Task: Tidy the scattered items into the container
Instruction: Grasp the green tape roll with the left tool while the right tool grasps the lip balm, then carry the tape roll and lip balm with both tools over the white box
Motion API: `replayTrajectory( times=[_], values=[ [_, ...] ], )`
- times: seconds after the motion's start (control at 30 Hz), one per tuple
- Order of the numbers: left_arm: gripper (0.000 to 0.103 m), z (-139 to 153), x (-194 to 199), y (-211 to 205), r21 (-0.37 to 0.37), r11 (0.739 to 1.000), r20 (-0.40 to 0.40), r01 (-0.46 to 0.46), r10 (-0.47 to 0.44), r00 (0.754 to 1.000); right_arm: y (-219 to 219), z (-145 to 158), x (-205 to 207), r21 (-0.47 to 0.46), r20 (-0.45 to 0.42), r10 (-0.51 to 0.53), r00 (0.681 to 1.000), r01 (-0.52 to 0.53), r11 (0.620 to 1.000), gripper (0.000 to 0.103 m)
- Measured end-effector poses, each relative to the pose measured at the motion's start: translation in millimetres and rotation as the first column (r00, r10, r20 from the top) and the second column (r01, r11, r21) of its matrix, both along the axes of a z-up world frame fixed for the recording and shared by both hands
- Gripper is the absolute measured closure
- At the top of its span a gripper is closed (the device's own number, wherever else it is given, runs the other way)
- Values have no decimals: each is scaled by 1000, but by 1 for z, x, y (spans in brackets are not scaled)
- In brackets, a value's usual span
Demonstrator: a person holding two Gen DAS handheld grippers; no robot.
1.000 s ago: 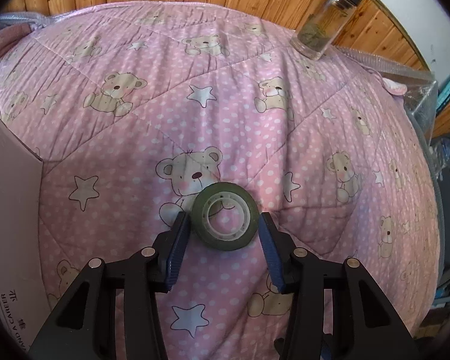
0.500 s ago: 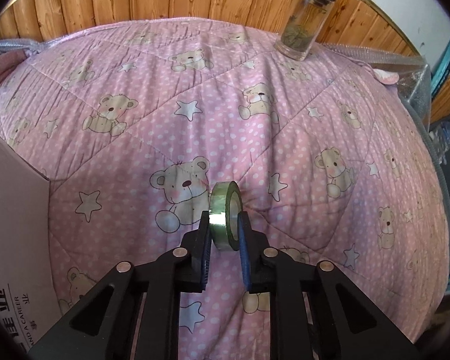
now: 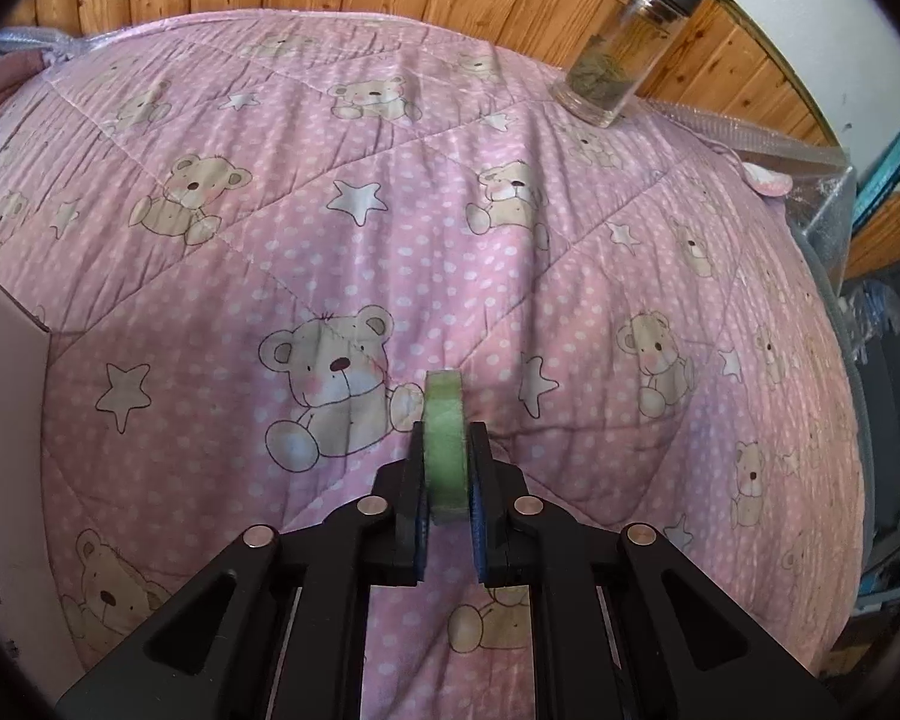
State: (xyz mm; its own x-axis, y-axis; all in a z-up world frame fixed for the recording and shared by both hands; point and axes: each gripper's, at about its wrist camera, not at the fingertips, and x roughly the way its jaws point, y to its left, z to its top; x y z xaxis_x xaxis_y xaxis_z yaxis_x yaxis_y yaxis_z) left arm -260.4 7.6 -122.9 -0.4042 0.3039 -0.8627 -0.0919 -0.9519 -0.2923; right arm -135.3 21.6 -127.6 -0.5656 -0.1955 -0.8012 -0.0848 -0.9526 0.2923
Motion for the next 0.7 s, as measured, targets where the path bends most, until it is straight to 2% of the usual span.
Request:
replayTrajectory(
  times=[0.2, 0.53, 0.6, 0.67, 0.7],
  values=[
    [94, 26, 7, -2, 27, 1000, -71, 7, -5, 997, 18, 8, 0, -129, -20, -56, 998, 53, 990, 91],
    [94, 62, 41, 3, 34, 999, -95, 26, -23, 995, 4, 35, 10, -155, -59, -44, 997, 35, 987, 91],
    [94, 67, 53, 3, 40, 999, -91, 25, -22, 996, -2, 40, 16, -159, -61, -37, 997, 27, 987, 91],
    [94, 73, 67, 0, 53, 998, -93, 18, -13, 996, 3, 39, 39, -161, -64, -28, 998, 18, 987, 91],
    [94, 76, 75, -2, 62, 998, -94, 16, -10, 996, -7, 39, 64, -159, -65, -24, 998, 14, 987, 91]
  ],
)
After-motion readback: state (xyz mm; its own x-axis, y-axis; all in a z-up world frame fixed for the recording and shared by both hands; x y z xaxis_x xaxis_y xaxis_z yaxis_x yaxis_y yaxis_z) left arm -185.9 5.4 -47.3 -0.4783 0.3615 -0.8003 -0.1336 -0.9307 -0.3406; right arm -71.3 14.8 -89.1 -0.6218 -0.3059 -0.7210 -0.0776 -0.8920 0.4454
